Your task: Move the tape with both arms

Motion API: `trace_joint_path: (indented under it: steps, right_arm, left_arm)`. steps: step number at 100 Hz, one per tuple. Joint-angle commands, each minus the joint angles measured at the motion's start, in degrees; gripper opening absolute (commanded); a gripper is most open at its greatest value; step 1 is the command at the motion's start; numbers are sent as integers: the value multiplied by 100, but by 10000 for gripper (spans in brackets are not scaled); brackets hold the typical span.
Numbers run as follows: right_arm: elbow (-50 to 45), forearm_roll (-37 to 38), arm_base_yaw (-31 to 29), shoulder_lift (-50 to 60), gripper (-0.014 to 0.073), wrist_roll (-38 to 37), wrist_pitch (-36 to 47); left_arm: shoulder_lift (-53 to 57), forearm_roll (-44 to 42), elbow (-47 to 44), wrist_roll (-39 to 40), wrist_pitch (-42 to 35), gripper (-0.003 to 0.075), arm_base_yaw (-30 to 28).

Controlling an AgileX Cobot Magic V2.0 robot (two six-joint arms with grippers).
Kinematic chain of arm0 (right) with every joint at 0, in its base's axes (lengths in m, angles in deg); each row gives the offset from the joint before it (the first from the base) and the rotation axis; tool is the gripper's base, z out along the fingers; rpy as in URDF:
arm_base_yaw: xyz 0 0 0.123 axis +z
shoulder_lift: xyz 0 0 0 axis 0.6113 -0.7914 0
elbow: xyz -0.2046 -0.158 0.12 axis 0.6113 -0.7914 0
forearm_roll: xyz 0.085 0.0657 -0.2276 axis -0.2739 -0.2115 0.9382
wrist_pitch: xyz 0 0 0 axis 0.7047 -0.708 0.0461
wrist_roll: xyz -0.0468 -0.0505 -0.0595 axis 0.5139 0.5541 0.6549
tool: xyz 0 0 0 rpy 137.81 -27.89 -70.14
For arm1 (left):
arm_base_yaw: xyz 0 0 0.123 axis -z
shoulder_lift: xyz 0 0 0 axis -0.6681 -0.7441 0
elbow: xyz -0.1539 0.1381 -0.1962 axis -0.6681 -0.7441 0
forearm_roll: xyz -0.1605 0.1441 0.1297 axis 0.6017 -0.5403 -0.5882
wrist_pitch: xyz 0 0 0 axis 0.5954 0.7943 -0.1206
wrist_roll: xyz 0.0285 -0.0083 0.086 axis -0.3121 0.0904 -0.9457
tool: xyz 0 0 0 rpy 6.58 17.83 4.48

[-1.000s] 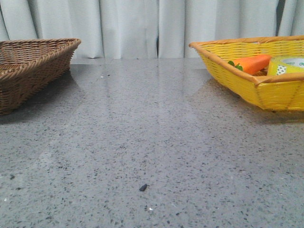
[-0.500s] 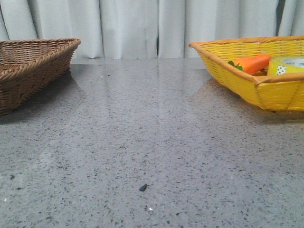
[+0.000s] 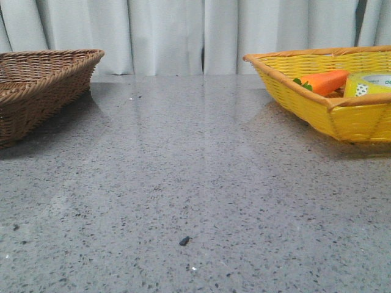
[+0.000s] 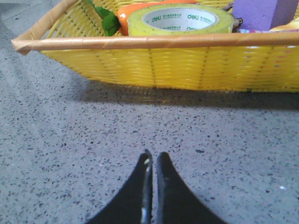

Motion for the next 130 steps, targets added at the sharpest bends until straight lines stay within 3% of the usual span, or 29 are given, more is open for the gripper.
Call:
trace_joint_path:
  steps: [1,19,29,36,48,60,76,83,89,100,107,117,122,130]
  right_arm:
    - [-122,80,0,112,-66,22,182]
    - [-122,63,0,112,-66,22,964]
    - [-122,-354,0,112,-66,22,1502]
    - [-122,-1181,0,112,-66,22,1979]
    - [-122,-2664,0,112,-66,22,2585]
    - [-122,-3327,0,112,-66,22,2939]
    - [48,-3668,10,112,-66,22,3067]
    - [337,-3646,10,87,-66,22,2915]
    - [681,-3509,10,-50,-64,140,2858]
    - [1478,-2997,10,-683,-63,593,2528]
    - [2171,-2520,10,-1338,-62,697,1953]
    - [3396,-1886,10,-2479,-1,697,755]
    - [4011,-1765,10,-3085,75,697,51]
    - [4959,-1725,10,-4002,242,697,-997]
  left_arm:
    - [163,23,-47,48,-339,-21,-24]
    - [163,23,-47,48,-521,-21,-24]
    - [163,222,-47,48,-891,-21,-24]
    - [163,1017,-47,48,-1185,-21,-24]
    - [163,3115,-47,48,-1397,-21,-24]
    - [163,3966,-47,48,-1551,-21,-24]
    - [163,4866,6,57,-2040,-21,-24]
    - [163,4697,232,-22,-2217,-20,-24]
    - [88,3933,590,-407,-2160,-20,-24]
    - [-320,2436,1397,-689,-1623,-20,-24]
    - [-772,2141,1904,-689,-1228,-6,-24]
    - [-1553,2114,2564,-728,-550,125,-24]
    - [-1953,2114,2844,-727,-244,230,-24]
    - [-2534,2109,3233,-727,146,324,-24]
